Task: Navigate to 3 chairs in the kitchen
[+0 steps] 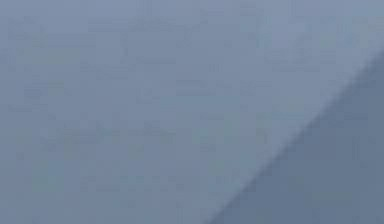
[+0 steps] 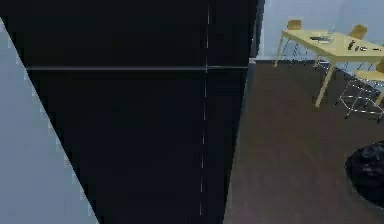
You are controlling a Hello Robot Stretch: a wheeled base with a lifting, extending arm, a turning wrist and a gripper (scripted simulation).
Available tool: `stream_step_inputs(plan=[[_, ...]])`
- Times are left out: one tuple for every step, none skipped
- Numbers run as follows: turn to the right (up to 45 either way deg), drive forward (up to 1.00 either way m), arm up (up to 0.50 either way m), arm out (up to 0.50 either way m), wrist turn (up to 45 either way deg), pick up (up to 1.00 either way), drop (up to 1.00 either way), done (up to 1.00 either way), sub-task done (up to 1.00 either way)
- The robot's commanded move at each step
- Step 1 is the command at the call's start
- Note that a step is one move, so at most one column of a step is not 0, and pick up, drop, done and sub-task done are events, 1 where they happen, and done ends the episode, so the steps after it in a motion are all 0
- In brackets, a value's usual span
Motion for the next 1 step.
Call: stream_step_inputs(plan=[[45.0, 0.0, 0.0, 0.0, 0.0, 0.0, 0.0, 0.0, 0.0]])
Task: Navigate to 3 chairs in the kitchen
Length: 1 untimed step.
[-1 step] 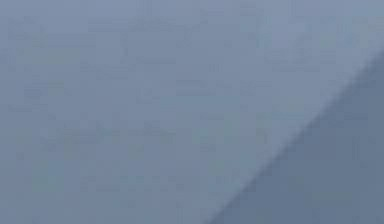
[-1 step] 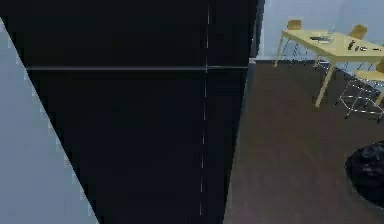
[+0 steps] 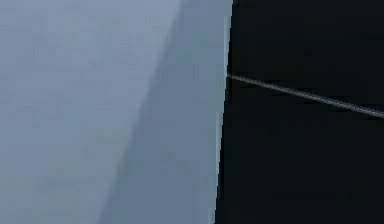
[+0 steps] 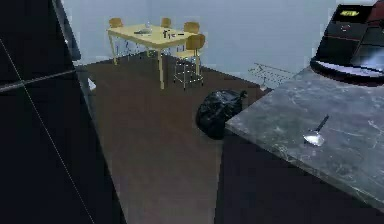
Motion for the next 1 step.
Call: stream_step_inputs(plan=[[45.0, 0.0, 0.0, 0.0, 0.0, 0.0, 0.0, 0.0, 0.0]])
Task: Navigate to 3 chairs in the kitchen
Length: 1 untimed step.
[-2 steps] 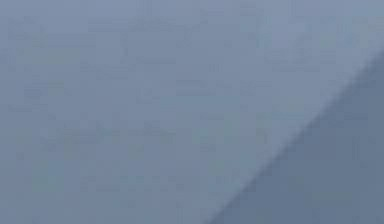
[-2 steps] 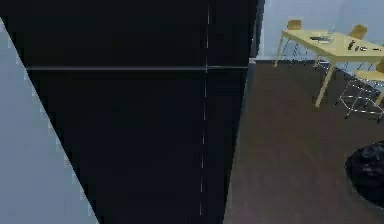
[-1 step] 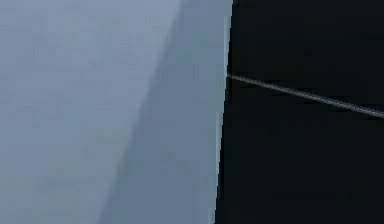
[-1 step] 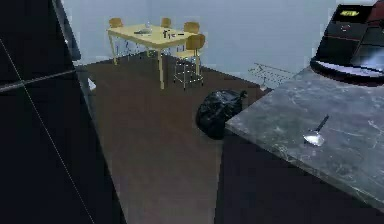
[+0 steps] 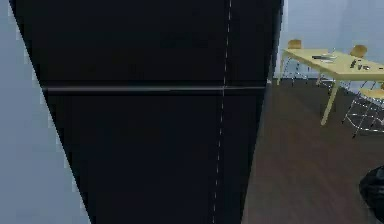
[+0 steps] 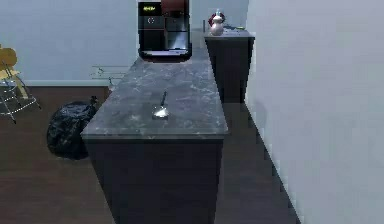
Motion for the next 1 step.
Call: stream_step_inputs(plan=[[39.0, 0.0, 0.0, 0.0, 0.0, 0.0, 0.0, 0.0, 0.0]])
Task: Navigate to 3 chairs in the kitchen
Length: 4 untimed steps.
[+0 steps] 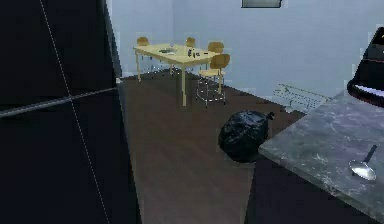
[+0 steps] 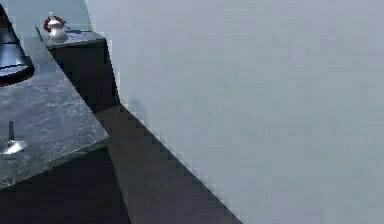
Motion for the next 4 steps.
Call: stream_step_inputs(plan=[[0.0, 1.0, 0.0, 0.0, 0.0, 0.0, 0.0, 0.0, 0.0], [0.0, 0.75, 0.0, 0.0, 0.0, 0.0, 0.0, 0.0, 0.0], [3.0, 0.0, 0.0, 0.0, 0.0, 0.0, 0.0, 0.0, 0.0], [0.0, 0.1, 0.0, 0.0, 0.0, 0.0, 0.0, 0.0, 0.0]])
